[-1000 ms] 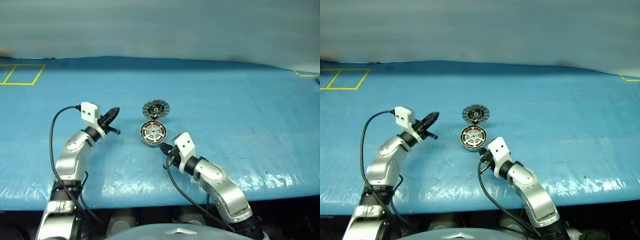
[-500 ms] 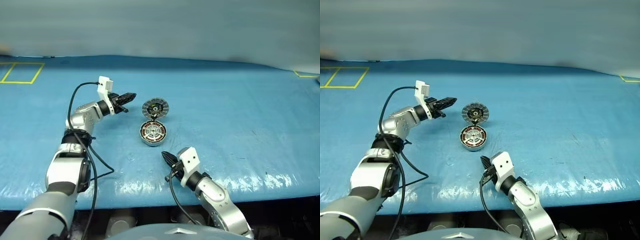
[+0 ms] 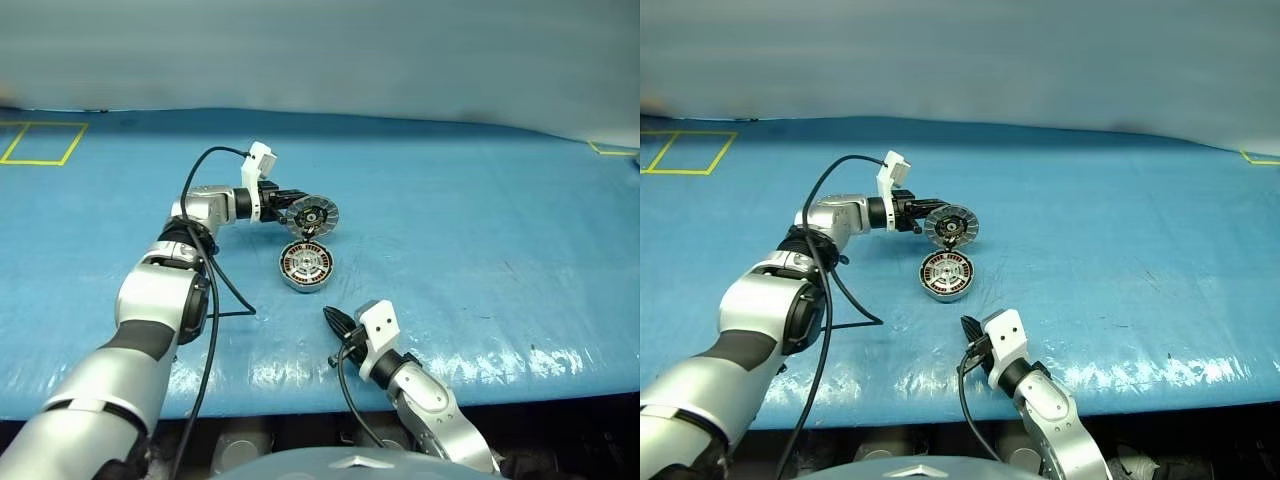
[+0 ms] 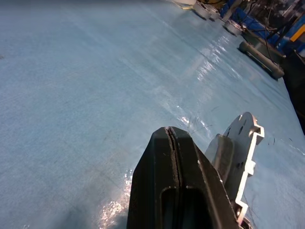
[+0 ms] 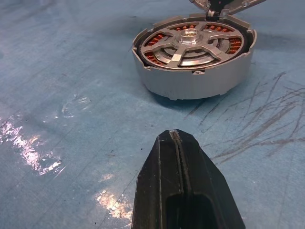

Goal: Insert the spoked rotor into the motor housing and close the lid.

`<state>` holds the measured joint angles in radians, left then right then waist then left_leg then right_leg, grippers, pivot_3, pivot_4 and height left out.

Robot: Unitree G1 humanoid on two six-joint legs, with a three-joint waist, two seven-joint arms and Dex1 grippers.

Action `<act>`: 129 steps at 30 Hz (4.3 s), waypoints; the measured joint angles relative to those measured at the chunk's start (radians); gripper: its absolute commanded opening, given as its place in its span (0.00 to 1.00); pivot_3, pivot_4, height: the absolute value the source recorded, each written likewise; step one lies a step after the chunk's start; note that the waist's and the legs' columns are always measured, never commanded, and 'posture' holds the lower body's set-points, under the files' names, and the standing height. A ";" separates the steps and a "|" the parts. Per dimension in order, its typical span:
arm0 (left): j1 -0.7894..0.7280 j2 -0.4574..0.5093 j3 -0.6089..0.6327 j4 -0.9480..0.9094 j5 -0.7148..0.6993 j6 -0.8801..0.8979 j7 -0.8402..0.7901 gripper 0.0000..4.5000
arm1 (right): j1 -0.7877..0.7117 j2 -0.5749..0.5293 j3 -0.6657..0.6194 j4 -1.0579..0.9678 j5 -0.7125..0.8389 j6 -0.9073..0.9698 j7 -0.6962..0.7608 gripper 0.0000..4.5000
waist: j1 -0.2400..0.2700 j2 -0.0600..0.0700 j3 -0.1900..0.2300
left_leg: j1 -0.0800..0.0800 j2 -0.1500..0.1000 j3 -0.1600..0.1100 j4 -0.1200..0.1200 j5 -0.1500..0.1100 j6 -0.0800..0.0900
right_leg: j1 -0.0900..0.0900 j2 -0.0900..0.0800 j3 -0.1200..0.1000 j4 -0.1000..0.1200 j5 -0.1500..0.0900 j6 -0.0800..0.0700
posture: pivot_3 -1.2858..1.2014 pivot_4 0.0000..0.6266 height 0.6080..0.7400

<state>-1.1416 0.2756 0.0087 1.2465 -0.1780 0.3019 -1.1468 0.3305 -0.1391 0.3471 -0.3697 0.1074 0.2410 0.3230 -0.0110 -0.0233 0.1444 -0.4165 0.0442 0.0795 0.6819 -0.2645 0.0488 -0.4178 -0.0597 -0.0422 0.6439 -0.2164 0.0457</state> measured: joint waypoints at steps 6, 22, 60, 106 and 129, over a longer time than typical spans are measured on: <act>-0.043 -0.001 -0.011 0.014 0.047 -0.035 -0.092 0.00 | 0.038 0.028 -0.008 -0.001 -0.001 -0.030 -0.036 0.00 | 0.001 0.000 0.000 | -0.001 0.000 0.000 0.001 0.000 0.000 | 0.000 -0.001 0.000 0.000 0.000 0.000 | 0.52 0.24 1.00; -0.067 -0.077 -0.149 0.036 0.231 -0.117 -0.301 0.00 | 0.088 0.047 -0.022 -0.003 -0.005 -0.090 -0.110 0.00 | 0.001 0.000 0.000 | -0.001 0.000 0.000 0.002 -0.001 0.001 | -0.001 -0.001 0.001 0.001 0.000 -0.001 | 0.52 0.24 1.00; 1.187 -0.102 0.023 -1.377 0.034 -0.255 0.375 0.00 | -0.477 -0.256 -0.190 -0.135 0.155 0.423 0.142 0.28 | 0.010 0.005 0.000 | 0.004 0.002 -0.001 0.009 0.001 0.003 | 0.005 -0.003 0.001 0.005 0.005 -0.007 | 0.52 0.24 1.00; 1.386 -0.157 -0.133 -1.292 0.031 -0.560 0.635 0.00 | -0.715 -0.084 -0.029 0.403 -0.020 0.189 0.302 0.67 | -0.004 0.012 0.000 | 0.004 0.005 0.005 0.005 0.000 0.003 | -0.004 -0.004 0.000 0.003 0.006 -0.010 | 0.52 0.24 1.00; 1.385 -0.157 -0.141 -1.292 0.019 -0.554 0.644 0.00 | -0.734 -0.067 0.025 0.341 -0.071 0.293 0.240 0.67 | -0.004 0.014 -0.002 | 0.001 0.007 0.008 0.002 0.001 0.002 | -0.009 -0.002 0.001 0.001 0.007 -0.012 | 0.52 0.24 1.00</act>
<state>0.2432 0.1183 -0.1324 -0.0451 -0.1594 -0.2517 -0.5024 -0.4036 -0.2062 0.3719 -0.0289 0.0361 0.5336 0.5634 -0.0154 -0.0097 0.1429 -0.4152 0.0514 0.0878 0.6837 -0.2639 0.0511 -0.4267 -0.0618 -0.0412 0.6449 -0.2095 0.0337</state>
